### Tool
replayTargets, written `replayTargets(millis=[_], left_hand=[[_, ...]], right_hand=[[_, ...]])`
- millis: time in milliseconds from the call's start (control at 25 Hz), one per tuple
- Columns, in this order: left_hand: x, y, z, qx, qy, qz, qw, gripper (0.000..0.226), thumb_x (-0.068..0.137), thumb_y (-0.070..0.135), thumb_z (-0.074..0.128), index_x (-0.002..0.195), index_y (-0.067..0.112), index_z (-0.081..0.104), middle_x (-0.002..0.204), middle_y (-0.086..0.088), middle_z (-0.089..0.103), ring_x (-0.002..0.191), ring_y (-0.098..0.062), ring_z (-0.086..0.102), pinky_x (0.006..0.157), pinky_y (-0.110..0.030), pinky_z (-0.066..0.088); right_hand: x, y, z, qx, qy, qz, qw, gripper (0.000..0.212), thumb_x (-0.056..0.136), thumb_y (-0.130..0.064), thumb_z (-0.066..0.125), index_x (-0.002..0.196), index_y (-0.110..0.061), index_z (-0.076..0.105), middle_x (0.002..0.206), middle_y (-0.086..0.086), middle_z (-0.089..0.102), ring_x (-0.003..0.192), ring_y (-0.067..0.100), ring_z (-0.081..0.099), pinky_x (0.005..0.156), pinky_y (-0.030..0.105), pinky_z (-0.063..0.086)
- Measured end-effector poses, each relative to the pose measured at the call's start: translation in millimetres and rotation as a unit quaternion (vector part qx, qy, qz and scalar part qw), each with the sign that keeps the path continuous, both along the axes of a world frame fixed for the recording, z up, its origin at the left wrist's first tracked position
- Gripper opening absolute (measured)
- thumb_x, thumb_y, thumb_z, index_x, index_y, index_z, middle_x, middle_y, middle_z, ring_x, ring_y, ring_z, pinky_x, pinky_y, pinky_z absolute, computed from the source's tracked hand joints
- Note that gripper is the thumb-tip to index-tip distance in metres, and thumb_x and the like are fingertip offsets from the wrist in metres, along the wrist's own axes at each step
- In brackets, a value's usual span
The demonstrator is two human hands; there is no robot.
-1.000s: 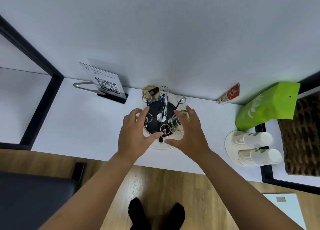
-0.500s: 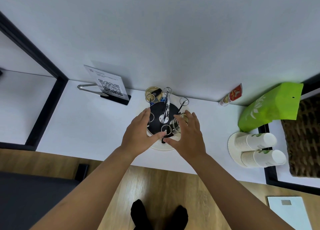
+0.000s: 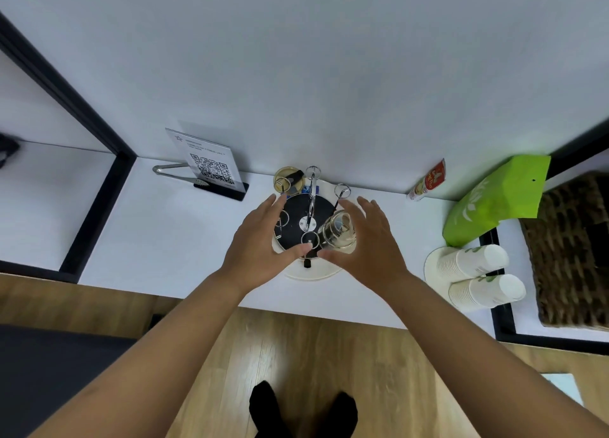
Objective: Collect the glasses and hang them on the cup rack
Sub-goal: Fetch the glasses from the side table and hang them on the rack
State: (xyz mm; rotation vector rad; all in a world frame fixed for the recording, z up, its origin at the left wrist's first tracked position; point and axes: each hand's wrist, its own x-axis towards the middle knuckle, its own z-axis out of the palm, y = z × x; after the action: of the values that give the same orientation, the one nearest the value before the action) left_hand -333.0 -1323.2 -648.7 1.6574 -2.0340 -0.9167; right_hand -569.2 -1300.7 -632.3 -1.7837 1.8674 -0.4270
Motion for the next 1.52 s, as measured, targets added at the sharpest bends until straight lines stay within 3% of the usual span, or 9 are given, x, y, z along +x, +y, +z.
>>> replayTargets(millis=[80,200,360,520,640,840,1000,1080,1520], left_hand=[[-1,-2,20,-0.031,0.02,-0.002,0.999,0.101,0.08,0.066,0.077,0.162,0.039,0.024,0.163,0.017,0.035,0.144,0.001,0.027,0.107,-0.007,0.017],[-4,12,52,-0.017,0.027,-0.022,0.999,0.108,0.076,0.068,0.081,0.162,0.046,0.019,0.152,0.032,0.031,0.132,0.015,0.022,0.103,-0.008,0.017],[-5,43,96,0.028,0.019,-0.062,0.998,0.117,0.068,0.076,0.08,0.16,0.056,0.01,0.149,0.042,0.021,0.127,0.03,0.015,0.107,-0.015,0.02],[-9,69,152,-0.012,0.016,-0.056,0.998,0.112,0.067,0.077,0.08,0.157,0.061,0.014,0.148,0.051,0.02,0.14,0.013,0.024,0.115,-0.024,0.027],[-15,78,204,-0.059,0.024,-0.063,0.996,0.108,0.07,0.076,0.08,0.157,0.06,0.019,0.159,0.034,0.029,0.147,-0.002,0.031,0.12,-0.036,0.035],[-13,89,284,-0.141,0.022,-0.08,0.987,0.104,0.072,0.079,0.075,0.156,0.062,0.016,0.16,0.038,0.022,0.146,0.012,0.017,0.119,-0.034,0.033],[12,120,338,-0.18,0.014,-0.106,0.978,0.096,0.079,0.07,0.074,0.156,0.064,0.017,0.165,0.032,0.022,0.152,0.003,0.019,0.12,-0.044,0.037],[29,136,355,-0.208,0.001,-0.123,0.97,0.097,0.081,0.065,0.078,0.156,0.063,0.017,0.165,0.032,0.024,0.152,0.003,0.019,0.122,-0.035,0.03],[61,244,463,-0.276,0.095,-0.146,0.945,0.07,0.089,0.06,0.073,0.151,0.05,0.043,0.147,0.028,0.051,0.14,0.005,0.042,0.115,-0.027,0.034]], right_hand=[[-8,1,15,-0.007,-0.019,0.017,1.0,0.108,0.077,-0.057,0.087,0.164,-0.029,0.029,0.165,0.007,0.037,0.153,0.018,0.02,0.123,0.037,0.022],[-17,8,45,-0.007,-0.03,0.063,0.998,0.11,0.077,-0.057,0.087,0.165,-0.03,0.025,0.153,0.004,0.048,0.141,0.018,0.031,0.109,0.024,0.023],[-32,25,90,-0.035,0.027,0.142,0.989,0.109,0.076,-0.064,0.084,0.164,-0.032,0.029,0.162,0.004,0.041,0.153,0.025,0.03,0.122,0.05,0.029],[-46,39,146,-0.061,0.03,0.153,0.986,0.108,0.077,-0.063,0.084,0.164,-0.041,0.024,0.171,0.005,0.029,0.16,0.025,0.016,0.127,0.05,0.022],[-51,51,195,-0.1,0.012,0.141,0.985,0.106,0.079,-0.064,0.082,0.164,-0.045,0.021,0.172,0.001,0.026,0.161,0.02,0.013,0.127,0.039,0.014],[-41,78,276,-0.157,0.001,0.121,0.98,0.102,0.078,-0.073,0.073,0.163,-0.049,0.021,0.172,-0.004,0.026,0.16,0.015,0.014,0.125,0.038,0.022],[-30,128,330,-0.214,-0.035,0.08,0.973,0.083,0.09,-0.061,0.071,0.16,-0.052,0.025,0.164,-0.016,0.035,0.149,0.006,0.032,0.12,0.033,0.032],[-27,155,349,-0.244,-0.051,0.056,0.967,0.076,0.093,-0.057,0.07,0.158,-0.052,0.03,0.157,-0.021,0.041,0.143,0.001,0.037,0.116,0.029,0.032],[6,307,445,-0.308,-0.022,0.003,0.951,0.078,0.09,-0.069,0.065,0.157,-0.055,0.028,0.16,-0.02,0.039,0.148,0.002,0.035,0.113,0.025,0.028]])
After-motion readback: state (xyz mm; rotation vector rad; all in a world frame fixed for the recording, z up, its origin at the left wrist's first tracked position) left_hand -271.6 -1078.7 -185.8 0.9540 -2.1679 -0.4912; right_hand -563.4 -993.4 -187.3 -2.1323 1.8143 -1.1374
